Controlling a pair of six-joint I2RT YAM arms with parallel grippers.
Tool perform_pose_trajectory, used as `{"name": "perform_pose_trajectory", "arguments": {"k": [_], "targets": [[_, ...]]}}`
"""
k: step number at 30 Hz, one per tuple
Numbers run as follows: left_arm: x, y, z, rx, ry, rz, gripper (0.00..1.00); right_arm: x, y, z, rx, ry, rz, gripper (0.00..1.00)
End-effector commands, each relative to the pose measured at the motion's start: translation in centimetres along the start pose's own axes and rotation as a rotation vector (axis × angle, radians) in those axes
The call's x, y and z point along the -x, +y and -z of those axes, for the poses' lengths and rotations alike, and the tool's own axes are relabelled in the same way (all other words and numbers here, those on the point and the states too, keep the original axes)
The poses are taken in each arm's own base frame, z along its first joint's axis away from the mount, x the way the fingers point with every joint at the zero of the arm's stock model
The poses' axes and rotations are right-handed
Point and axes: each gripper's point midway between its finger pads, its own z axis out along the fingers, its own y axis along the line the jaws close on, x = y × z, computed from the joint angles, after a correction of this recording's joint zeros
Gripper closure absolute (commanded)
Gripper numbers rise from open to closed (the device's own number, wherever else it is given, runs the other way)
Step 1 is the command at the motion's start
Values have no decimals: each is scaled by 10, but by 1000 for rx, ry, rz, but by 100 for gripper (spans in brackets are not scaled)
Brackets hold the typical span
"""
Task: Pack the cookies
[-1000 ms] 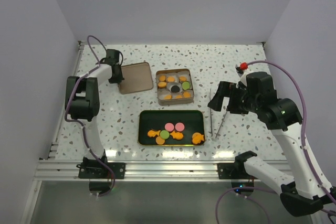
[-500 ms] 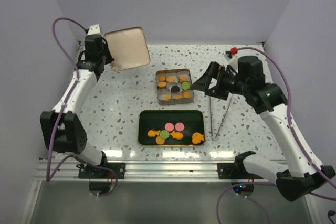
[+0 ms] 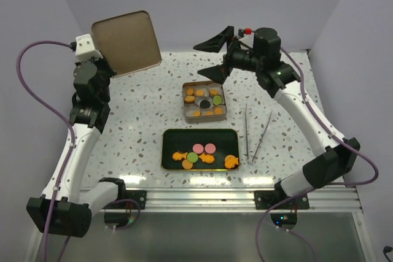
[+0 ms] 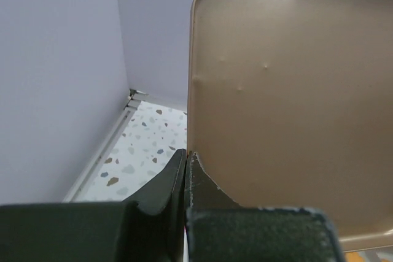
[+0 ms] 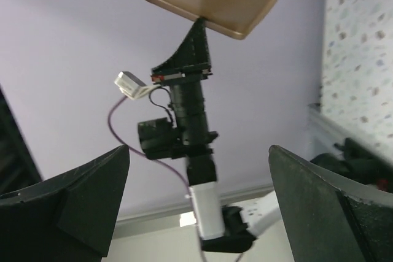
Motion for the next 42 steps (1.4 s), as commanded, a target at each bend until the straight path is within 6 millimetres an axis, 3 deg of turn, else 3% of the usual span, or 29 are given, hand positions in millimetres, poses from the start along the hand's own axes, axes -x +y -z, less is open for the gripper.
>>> {"name": "perform_pose_trajectory", "arguments": {"k": [1,6,7,11,20,27,38,42], "targets": [[53,2,19,0,-185,-7,100,-23,35,-23,99,151,-232,1],[74,-10,46,-64,-248,-41,100,-35,40,-59,111,227,-278,1],[77,-12,49,-74,-255,-44,100,-33,35,-69,103,233,-294,1],[86,-20,65,-111,-285,-81,100,-24,52,-86,175,235,-319,1],[83,-11,78,-106,-285,-113,100,-12,78,-94,295,243,-367,1],[84,-12,78,-110,-294,-148,100,-13,76,-99,274,278,-380,1],[113,-16,81,-117,-386,-266,100,-47,20,-102,26,489,-364,1],[124,-19,86,-111,-415,-322,100,-55,12,-99,-10,561,-367,1]]}}
